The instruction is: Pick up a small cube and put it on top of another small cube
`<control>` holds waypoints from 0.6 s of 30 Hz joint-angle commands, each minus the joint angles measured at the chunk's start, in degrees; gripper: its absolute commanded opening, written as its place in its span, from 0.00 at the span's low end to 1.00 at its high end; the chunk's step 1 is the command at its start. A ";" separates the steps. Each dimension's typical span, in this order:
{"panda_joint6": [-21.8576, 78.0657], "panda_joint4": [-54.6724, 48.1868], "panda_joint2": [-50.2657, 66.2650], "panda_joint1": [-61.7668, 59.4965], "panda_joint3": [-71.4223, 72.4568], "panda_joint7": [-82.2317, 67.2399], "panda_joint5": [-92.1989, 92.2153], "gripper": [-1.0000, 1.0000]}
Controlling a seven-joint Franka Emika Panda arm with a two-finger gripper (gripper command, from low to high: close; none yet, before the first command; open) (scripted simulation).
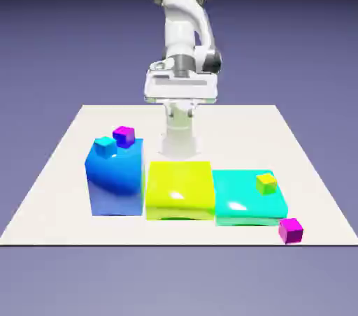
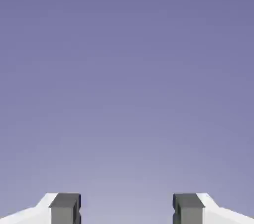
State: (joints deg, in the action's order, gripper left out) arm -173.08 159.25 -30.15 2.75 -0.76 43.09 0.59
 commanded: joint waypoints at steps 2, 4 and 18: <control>1.54 -2.91 4.16 3.42 -1.26 1.06 0.98 0.50; 3.09 -5.82 8.31 6.83 -2.51 2.11 1.95 0.50; 13.88 -26.20 37.38 30.74 -11.31 9.51 8.77 0.50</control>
State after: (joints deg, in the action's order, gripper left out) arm -159.19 133.04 7.22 33.62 -12.06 52.61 9.36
